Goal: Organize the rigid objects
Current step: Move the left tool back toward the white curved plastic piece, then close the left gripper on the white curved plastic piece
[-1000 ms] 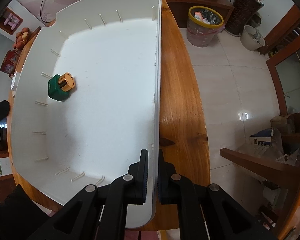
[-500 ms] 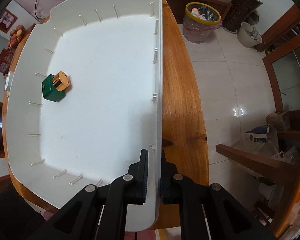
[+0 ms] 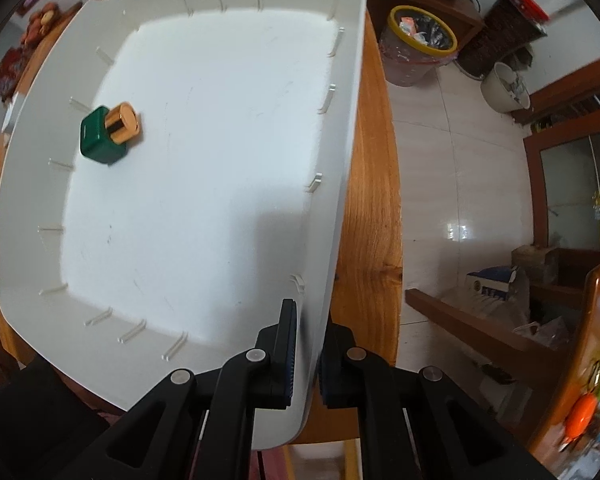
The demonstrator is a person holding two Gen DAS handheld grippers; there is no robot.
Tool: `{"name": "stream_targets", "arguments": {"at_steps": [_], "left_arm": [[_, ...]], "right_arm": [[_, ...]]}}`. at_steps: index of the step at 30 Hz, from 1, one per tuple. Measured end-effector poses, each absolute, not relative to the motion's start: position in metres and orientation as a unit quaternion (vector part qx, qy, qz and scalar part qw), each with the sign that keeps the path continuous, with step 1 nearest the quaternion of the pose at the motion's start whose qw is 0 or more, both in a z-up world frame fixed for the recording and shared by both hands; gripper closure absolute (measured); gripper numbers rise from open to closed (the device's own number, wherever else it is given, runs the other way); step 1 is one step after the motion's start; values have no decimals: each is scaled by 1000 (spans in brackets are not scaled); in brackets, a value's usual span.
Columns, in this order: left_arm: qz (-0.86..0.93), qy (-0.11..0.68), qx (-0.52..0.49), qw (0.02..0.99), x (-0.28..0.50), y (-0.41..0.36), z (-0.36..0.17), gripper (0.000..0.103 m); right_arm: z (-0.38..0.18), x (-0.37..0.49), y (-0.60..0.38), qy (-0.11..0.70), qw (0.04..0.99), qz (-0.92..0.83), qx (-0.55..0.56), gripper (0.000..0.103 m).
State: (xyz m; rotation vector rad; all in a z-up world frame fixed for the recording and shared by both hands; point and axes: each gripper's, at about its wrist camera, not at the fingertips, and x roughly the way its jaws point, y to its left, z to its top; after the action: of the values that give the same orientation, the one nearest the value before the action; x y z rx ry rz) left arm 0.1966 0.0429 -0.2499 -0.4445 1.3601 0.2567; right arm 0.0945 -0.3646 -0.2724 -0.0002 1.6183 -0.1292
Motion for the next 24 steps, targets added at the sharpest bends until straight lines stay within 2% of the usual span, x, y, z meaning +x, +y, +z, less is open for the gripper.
{"name": "stream_targets", "arguments": {"at_steps": [6,24], "left_arm": [[136,647,-268,701,204,56,-276,26],[158,673,-327,645,216,61,-308,28]], "right_arm": [[-275,93,-358,734,677,-46,-23,92],[-277,97,-346,743,666,-48,-44,88]]}}
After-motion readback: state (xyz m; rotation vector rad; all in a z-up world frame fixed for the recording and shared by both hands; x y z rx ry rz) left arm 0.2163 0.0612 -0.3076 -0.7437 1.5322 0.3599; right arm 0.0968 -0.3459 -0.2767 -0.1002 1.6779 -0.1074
